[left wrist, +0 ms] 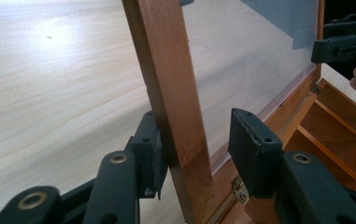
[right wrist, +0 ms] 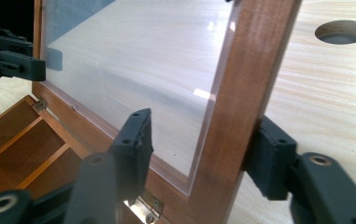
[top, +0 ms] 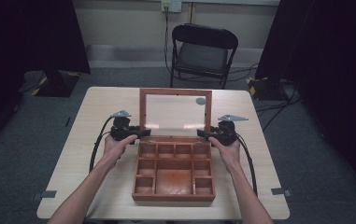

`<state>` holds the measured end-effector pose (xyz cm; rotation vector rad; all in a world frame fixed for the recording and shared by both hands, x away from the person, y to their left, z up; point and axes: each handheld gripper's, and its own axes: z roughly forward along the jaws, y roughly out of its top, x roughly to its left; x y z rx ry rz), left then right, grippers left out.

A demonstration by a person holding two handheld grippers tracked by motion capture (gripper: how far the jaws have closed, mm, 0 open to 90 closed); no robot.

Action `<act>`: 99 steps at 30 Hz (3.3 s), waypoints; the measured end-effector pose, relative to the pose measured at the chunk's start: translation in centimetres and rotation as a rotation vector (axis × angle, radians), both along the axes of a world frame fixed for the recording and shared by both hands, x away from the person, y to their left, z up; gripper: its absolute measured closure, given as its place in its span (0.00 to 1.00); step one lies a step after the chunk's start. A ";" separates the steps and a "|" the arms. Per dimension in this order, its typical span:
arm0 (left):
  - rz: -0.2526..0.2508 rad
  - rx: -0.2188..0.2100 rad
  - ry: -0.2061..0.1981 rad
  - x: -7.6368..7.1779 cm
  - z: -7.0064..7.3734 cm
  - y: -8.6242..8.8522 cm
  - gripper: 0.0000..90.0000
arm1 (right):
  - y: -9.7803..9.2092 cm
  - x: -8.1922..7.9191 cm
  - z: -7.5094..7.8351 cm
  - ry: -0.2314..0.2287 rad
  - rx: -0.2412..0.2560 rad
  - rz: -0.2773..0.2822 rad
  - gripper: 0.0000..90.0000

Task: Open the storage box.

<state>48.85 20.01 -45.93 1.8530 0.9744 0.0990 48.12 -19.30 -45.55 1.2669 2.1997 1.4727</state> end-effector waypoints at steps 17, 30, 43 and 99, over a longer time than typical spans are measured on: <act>0.022 -0.012 0.056 0.6 -0.9 0.2 0.56 | -0.2 0.6 -0.9 0.025 -0.016 -0.029 0.44; 0.027 -0.018 0.064 1.0 -1.1 0.1 0.55 | -0.3 0.8 -1.1 0.031 -0.014 -0.038 0.43; 0.031 -0.013 0.067 1.3 -1.5 0.2 0.50 | -0.6 1.0 -1.5 0.059 -0.004 -0.046 0.42; 0.067 0.030 0.091 1.2 -1.9 -0.1 0.40 | -0.9 0.8 -1.8 0.108 -0.009 -0.072 0.32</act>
